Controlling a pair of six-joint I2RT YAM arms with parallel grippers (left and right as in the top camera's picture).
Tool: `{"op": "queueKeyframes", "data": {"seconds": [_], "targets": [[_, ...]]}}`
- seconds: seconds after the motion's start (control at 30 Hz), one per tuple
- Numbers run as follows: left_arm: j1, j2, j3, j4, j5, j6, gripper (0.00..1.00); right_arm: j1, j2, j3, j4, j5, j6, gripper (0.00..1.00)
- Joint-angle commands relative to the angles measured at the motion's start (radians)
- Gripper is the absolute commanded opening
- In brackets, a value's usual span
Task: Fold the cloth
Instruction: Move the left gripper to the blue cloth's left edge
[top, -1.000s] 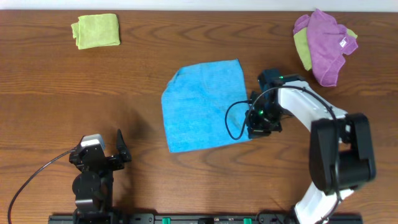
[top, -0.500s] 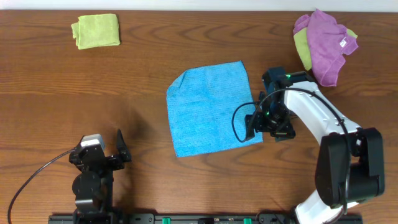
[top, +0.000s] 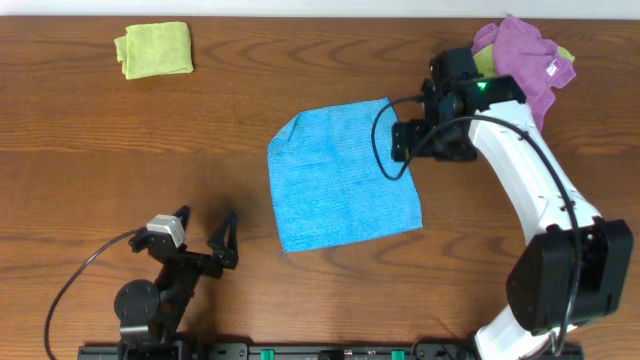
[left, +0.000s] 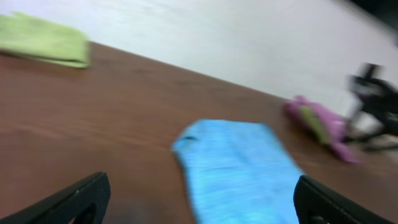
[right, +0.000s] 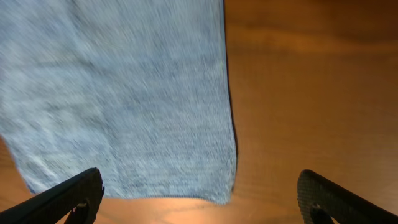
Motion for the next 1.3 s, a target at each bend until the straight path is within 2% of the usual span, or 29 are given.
{"op": "queueKeyframes", "data": {"seconds": [0.0, 0.2, 0.43, 0.57, 0.77, 0.93, 1.13, 1.27], "targets": [[0.006, -0.006, -0.008, 0.045, 0.190, -0.083, 0.95, -0.003, -0.022, 0.042, 0.000, -0.006, 0.014, 0.99], [0.006, -0.006, -0.008, 0.100, 0.106, -0.080, 0.95, -0.003, -0.022, 0.049, -0.007, -0.013, -0.003, 0.99], [0.006, 0.002, -0.009, 0.122, 0.098, -0.098, 0.95, -0.003, -0.022, 0.049, -0.005, -0.013, -0.010, 0.99], [0.005, 0.092, -0.009, 0.163, 0.034, -0.145, 0.95, -0.003, -0.022, 0.049, 0.038, -0.013, -0.013, 0.99], [-0.019, 0.496, 0.026, 0.407, 0.069, -0.170, 0.95, -0.003, -0.022, 0.049, 0.088, -0.013, -0.012, 0.99], [-0.066, 0.924, 0.259, 0.401, 0.120, -0.035, 0.96, -0.015, -0.022, 0.049, 0.092, -0.013, -0.011, 0.99], [-0.086, 1.333, 0.592, 0.208, 0.112, 0.128, 0.96, -0.046, -0.022, 0.049, 0.083, -0.012, -0.001, 0.99], [-0.087, 1.518, 0.800, 0.046, 0.111, 0.228, 0.96, -0.085, -0.023, 0.049, 0.079, -0.013, 0.000, 0.99]]}}
